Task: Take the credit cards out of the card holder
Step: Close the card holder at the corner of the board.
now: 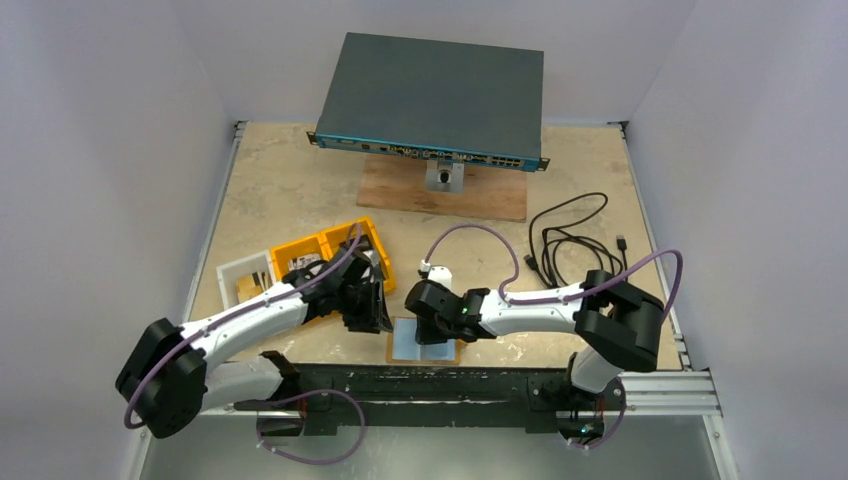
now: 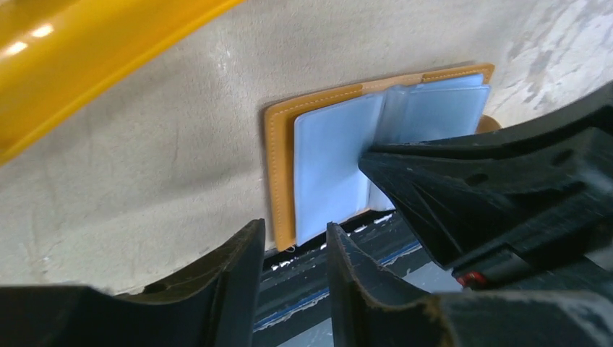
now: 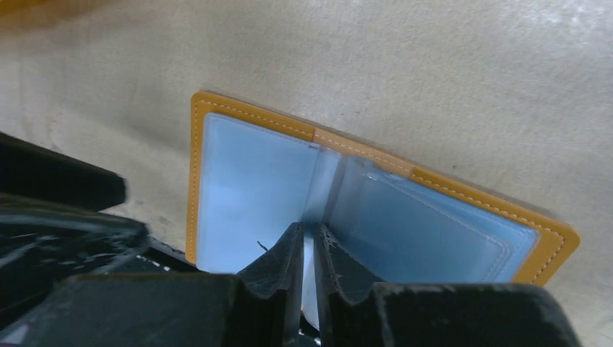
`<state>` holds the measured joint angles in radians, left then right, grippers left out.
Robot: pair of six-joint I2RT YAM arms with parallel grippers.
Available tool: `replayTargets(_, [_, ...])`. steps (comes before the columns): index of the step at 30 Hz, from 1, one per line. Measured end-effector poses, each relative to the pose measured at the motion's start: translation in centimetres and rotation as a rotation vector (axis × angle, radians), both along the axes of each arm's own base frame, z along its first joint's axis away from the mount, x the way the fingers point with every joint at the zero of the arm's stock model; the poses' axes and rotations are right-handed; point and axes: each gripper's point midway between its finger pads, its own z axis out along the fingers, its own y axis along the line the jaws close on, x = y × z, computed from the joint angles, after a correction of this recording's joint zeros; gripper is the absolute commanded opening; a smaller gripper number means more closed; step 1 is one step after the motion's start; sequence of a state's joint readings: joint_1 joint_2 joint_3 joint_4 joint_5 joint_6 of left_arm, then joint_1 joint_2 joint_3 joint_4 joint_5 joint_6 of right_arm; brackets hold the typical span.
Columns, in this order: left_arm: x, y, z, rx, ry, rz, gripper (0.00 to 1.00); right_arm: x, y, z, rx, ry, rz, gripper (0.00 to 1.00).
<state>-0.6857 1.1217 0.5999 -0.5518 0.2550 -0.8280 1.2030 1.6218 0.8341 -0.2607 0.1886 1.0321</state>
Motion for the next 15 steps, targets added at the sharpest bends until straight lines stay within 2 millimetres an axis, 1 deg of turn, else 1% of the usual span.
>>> replayTargets(4, [-0.7,-0.7,-2.0,0.027,0.054,-0.012,0.26,0.1,0.8,0.0,0.072,0.018,-0.002,0.08])
replayTargets(7, [-1.0,-0.8,-2.9,0.044,0.080,-0.008,0.24,0.1,1.3,0.0,0.118,0.030,-0.003,0.07])
replayTargets(12, [-1.0,-1.1,-3.7,0.042,0.086,-0.008,0.23,0.1,1.6,-0.1,0.165,0.047,-0.004,0.06])
replayTargets(13, [-1.0,-1.2,-3.7,0.040,0.088,-0.007,0.22,0.1,1.6,-0.2,0.168,0.049,-0.004,0.06])
replayTargets(15, [-1.0,-1.5,-3.8,0.034,0.090,-0.006,0.16,0.1,1.6,-0.2,0.173,0.053,-0.003,0.06])
